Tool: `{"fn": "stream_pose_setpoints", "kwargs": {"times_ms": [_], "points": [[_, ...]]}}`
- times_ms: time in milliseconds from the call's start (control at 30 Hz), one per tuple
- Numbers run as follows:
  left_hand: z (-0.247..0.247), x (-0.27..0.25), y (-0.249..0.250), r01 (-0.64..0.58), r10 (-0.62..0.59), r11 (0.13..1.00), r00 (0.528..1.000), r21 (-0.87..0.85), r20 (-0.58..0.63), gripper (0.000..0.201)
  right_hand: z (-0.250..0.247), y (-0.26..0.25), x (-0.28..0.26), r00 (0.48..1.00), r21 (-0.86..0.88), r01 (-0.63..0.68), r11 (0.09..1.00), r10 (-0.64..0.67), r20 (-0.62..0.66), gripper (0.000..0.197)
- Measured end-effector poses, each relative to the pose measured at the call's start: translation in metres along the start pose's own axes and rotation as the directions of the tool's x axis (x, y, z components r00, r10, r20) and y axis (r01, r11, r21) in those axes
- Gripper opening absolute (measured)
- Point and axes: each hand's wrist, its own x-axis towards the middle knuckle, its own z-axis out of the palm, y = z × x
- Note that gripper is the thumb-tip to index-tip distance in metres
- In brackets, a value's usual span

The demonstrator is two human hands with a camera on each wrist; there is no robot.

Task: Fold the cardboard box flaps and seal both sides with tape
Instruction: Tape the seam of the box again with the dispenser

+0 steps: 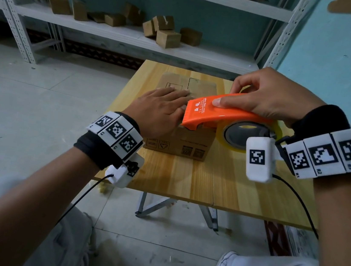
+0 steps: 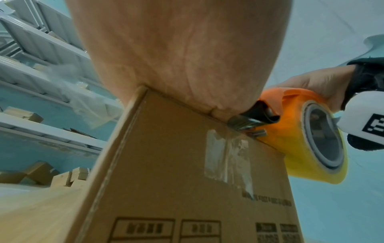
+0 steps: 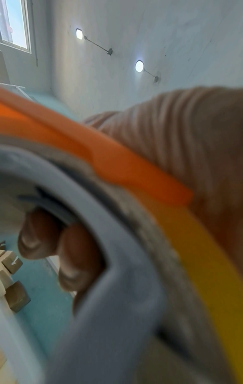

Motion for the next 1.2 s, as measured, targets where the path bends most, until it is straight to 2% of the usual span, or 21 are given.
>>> {"fn": "stream_pose_setpoints", "kwargs": {"times_ms": [67,200,333,567,667,733,833,967,1133,1200], "points": [[0.003,0.000,0.000,-0.001,0.002,1.000,1.000,0.002,-0.027,0.097,0.000,0.002,0.000,1.000,0.008,-0.005,1.000,0.005,0.000,0.048],[0.010,0.002,-0.001,0.092,-0.105,0.990,0.988,-0.108,-0.117,0.093,-0.001,0.005,0.000,1.000,0.021,0.000,1.000,0.000,0.004,0.046],[0.004,0.001,0.001,-0.009,0.008,1.000,1.000,-0.014,-0.029,0.095,-0.002,0.006,-0.002,1.000,0.044,0.005,0.999,-0.006,0.010,0.044],[0.001,0.001,0.003,-0.002,0.002,1.000,1.000,-0.001,-0.002,0.098,-0.003,0.007,-0.003,1.000,0.061,0.005,0.998,-0.006,0.026,0.053],[0.006,0.002,0.002,0.007,-0.008,1.000,0.999,-0.021,-0.050,0.093,-0.004,0.007,-0.003,0.999,0.071,0.012,0.997,-0.015,0.031,0.054],[0.008,0.002,0.001,0.055,-0.064,0.995,0.993,-0.088,-0.099,0.091,-0.004,0.008,-0.003,0.999,0.067,0.014,0.998,-0.016,0.030,0.053],[0.006,0.001,0.002,0.005,-0.007,1.000,0.998,-0.030,-0.055,0.093,-0.004,0.010,-0.003,0.999,0.056,0.015,0.998,-0.017,0.032,0.045],[0.001,0.000,0.003,-0.021,0.022,1.000,0.999,0.020,-0.035,0.094,-0.004,0.011,-0.004,0.999,0.048,0.014,0.999,-0.016,0.040,0.048],[0.002,0.000,0.004,-0.011,0.010,1.000,0.999,-0.026,-0.050,0.083,-0.005,0.011,-0.005,0.999,0.053,0.014,0.999,-0.016,0.033,0.052],[0.007,0.003,0.001,-0.007,0.004,0.999,0.998,-0.048,-0.059,0.085,-0.005,0.011,-0.005,0.999,0.050,0.015,0.999,-0.016,0.030,0.050]]}}
